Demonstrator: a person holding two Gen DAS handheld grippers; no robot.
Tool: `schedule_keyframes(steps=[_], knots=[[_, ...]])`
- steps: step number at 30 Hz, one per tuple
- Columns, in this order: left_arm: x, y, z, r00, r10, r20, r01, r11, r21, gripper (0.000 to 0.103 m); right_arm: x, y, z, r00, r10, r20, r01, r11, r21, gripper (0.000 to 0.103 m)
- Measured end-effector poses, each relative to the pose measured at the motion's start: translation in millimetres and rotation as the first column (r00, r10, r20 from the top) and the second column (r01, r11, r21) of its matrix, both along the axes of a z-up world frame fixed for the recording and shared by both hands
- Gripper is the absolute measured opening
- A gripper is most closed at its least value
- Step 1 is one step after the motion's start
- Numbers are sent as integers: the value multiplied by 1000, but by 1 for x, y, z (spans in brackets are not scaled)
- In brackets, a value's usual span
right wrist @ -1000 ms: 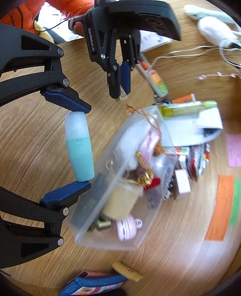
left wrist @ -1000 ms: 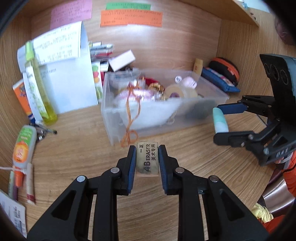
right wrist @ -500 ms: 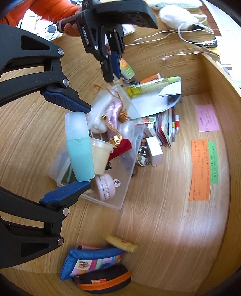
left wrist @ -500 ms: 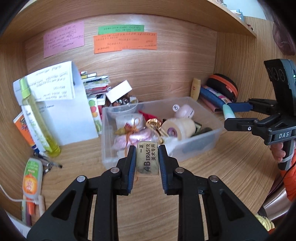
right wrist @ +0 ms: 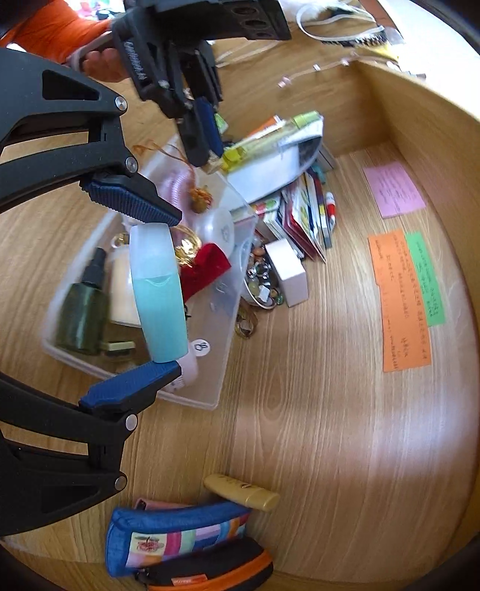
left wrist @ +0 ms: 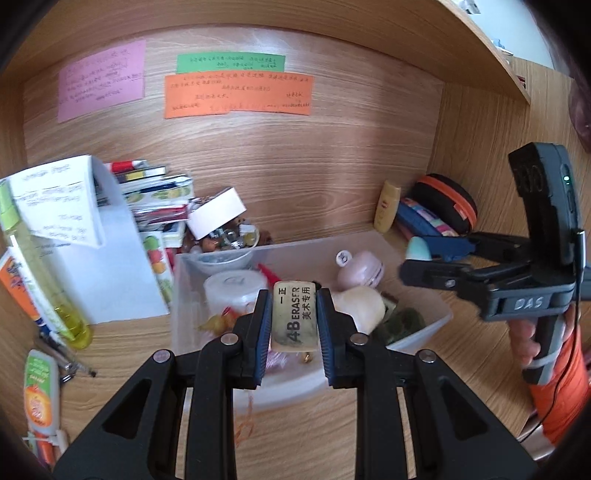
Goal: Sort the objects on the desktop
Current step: 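Carry the eraser into the box and open the left gripper while the right lowers the tube in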
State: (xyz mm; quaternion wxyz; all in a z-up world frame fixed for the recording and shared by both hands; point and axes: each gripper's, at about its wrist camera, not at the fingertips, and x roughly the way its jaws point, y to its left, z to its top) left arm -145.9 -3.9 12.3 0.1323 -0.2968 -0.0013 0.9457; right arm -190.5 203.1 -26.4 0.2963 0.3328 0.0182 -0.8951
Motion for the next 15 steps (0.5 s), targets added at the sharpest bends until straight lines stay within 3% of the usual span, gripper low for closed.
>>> schedule_keyframes(steps=[5,15], knots=[[-20,10,-9,1000,0,10,0,1000,-18,23,-15,-12,-13,997,-81,-13,82,996,43,71],[-36,11,-36,999,-10,48,10,1000,-14,23,-20,-13,-30,990,-123,-68,130,985,112,71]])
